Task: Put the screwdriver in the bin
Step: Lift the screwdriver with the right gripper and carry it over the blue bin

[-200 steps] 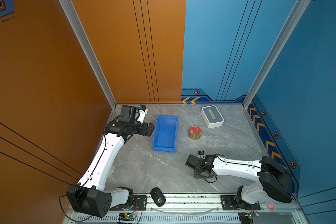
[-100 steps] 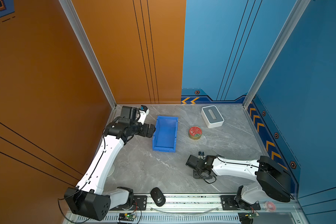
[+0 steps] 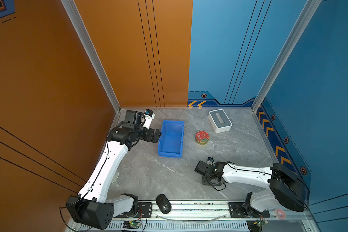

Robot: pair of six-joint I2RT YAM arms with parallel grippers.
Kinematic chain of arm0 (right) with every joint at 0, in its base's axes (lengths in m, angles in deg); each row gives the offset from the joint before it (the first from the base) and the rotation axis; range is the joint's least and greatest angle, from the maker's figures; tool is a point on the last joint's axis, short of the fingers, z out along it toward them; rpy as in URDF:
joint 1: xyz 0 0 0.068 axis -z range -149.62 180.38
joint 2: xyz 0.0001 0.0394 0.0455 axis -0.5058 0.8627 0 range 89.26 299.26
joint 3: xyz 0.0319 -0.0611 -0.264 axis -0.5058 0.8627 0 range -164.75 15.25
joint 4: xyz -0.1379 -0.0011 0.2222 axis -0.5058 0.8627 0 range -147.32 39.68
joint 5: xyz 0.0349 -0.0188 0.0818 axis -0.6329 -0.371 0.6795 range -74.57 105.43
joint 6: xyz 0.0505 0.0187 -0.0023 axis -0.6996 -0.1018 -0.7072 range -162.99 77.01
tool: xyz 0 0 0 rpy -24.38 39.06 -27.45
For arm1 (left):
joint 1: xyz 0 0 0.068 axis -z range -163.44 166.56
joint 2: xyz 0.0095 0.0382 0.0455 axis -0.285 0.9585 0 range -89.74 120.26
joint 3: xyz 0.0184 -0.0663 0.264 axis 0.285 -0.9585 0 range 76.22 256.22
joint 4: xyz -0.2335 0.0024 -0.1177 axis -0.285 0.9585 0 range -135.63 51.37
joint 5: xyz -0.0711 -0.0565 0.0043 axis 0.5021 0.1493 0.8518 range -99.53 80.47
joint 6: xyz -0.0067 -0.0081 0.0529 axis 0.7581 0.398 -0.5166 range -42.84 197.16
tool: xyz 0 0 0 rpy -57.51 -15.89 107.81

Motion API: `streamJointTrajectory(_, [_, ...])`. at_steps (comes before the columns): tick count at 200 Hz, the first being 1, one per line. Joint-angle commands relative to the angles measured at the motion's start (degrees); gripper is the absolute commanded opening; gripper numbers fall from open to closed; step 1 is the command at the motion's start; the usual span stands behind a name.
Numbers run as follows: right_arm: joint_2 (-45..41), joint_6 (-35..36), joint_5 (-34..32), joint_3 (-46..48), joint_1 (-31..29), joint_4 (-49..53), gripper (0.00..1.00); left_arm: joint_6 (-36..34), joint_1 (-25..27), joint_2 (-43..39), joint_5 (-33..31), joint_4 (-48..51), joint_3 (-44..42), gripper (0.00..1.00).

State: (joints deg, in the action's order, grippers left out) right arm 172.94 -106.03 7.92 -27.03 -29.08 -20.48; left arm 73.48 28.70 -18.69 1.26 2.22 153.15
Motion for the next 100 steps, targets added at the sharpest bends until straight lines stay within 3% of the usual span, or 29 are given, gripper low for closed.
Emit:
streamJointTrajectory(1, [-1.04, 0.09, -0.37, 1.11, -0.28, 0.96, 0.21, -1.61, 0.62, -1.31, -1.28, 1.16, -0.03, 0.98])
streamJointTrajectory(36, [-2.43, 2.1, -0.81, -0.19, -0.33, 1.54, 0.13, -3.38, 0.68, -1.66, -3.47, 1.26, -0.02, 0.98])
streamJointTrajectory(100, [-6.32, 6.9, -3.41, -8.01, -0.22, 9.06, 0.13, -3.46, 0.48, -2.89, -6.39, 1.26, -0.89, 0.98])
